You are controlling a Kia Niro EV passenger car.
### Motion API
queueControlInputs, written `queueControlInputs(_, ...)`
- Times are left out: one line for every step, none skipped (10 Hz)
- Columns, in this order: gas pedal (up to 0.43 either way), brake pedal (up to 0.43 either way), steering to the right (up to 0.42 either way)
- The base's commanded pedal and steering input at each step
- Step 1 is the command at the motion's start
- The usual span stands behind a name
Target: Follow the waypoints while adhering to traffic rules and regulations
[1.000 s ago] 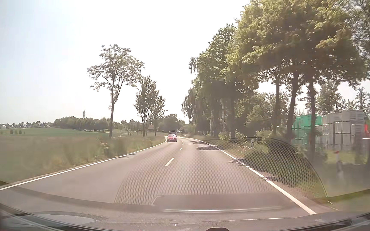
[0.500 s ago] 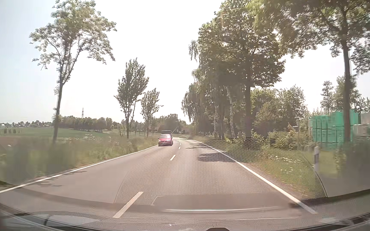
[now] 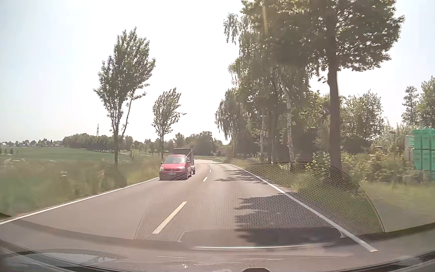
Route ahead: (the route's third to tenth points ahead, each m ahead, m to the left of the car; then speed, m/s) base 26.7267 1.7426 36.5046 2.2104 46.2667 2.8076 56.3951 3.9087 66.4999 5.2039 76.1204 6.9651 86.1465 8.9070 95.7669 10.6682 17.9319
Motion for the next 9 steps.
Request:
queueControlInputs(0.157, 0.0, -0.007)
queueControlInputs(0.157, 0.0, -0.007)
queueControlInputs(0.157, 0.0, -0.007)
queueControlInputs(0.157, 0.0, -0.007)
queueControlInputs(0.157, 0.0, -0.008)
queueControlInputs(0.157, 0.0, -0.008)
queueControlInputs(0.157, 0.0, -0.008)
queueControlInputs(0.157, 0.0, -0.008)
queueControlInputs(0.157, 0.0, -0.008)
